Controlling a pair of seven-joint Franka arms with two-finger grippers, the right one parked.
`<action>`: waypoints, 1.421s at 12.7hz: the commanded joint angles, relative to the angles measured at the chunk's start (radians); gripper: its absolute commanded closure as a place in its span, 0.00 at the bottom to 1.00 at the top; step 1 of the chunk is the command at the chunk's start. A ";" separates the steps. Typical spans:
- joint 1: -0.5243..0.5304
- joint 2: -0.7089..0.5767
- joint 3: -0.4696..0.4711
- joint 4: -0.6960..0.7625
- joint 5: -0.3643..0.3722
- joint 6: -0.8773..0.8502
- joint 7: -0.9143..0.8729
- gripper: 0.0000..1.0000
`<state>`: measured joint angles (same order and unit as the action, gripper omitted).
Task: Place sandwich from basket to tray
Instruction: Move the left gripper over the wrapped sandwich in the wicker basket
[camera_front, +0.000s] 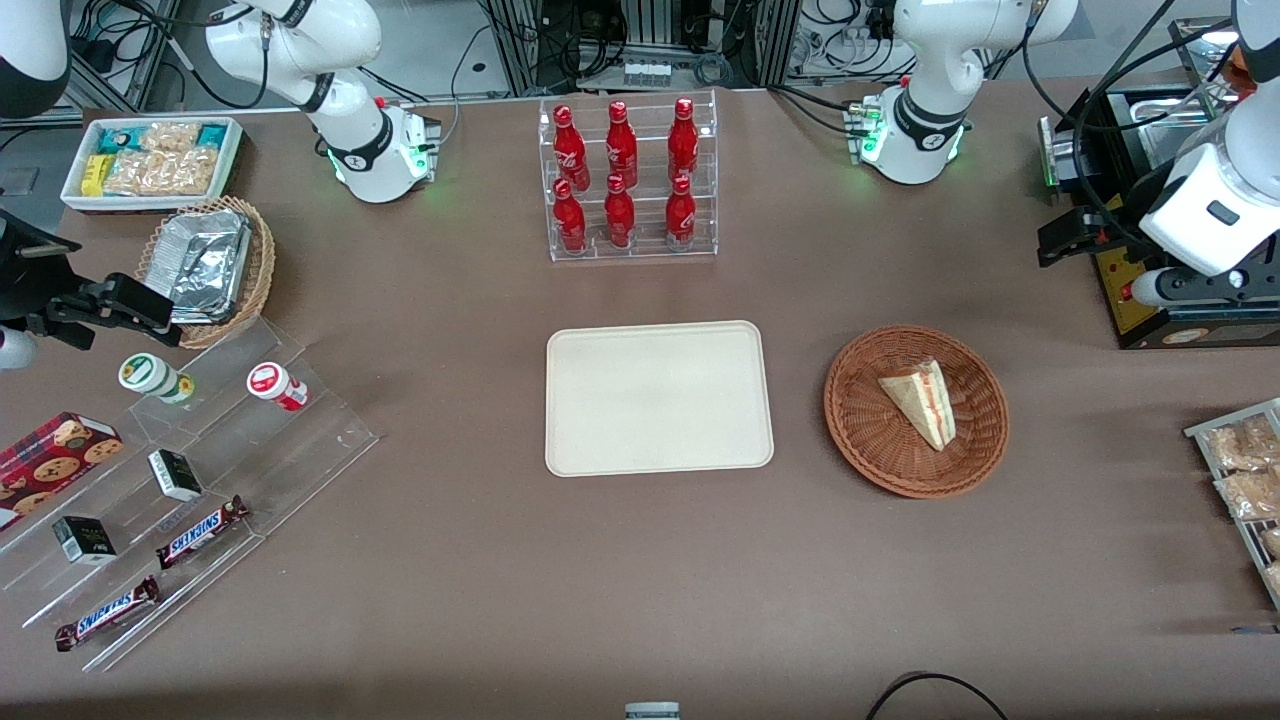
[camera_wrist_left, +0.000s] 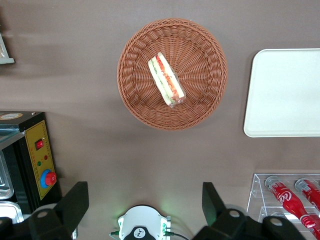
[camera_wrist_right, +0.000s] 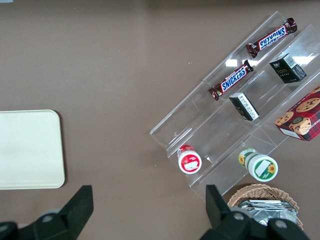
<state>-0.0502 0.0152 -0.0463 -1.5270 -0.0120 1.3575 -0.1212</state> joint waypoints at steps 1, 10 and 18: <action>-0.010 -0.001 0.003 0.001 -0.008 -0.020 0.015 0.00; -0.086 0.022 -0.017 -0.356 0.075 0.323 -0.003 0.00; -0.080 0.035 -0.015 -0.660 0.070 0.816 -0.164 0.00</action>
<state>-0.1287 0.0693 -0.0632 -2.1167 0.0479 2.0770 -0.2000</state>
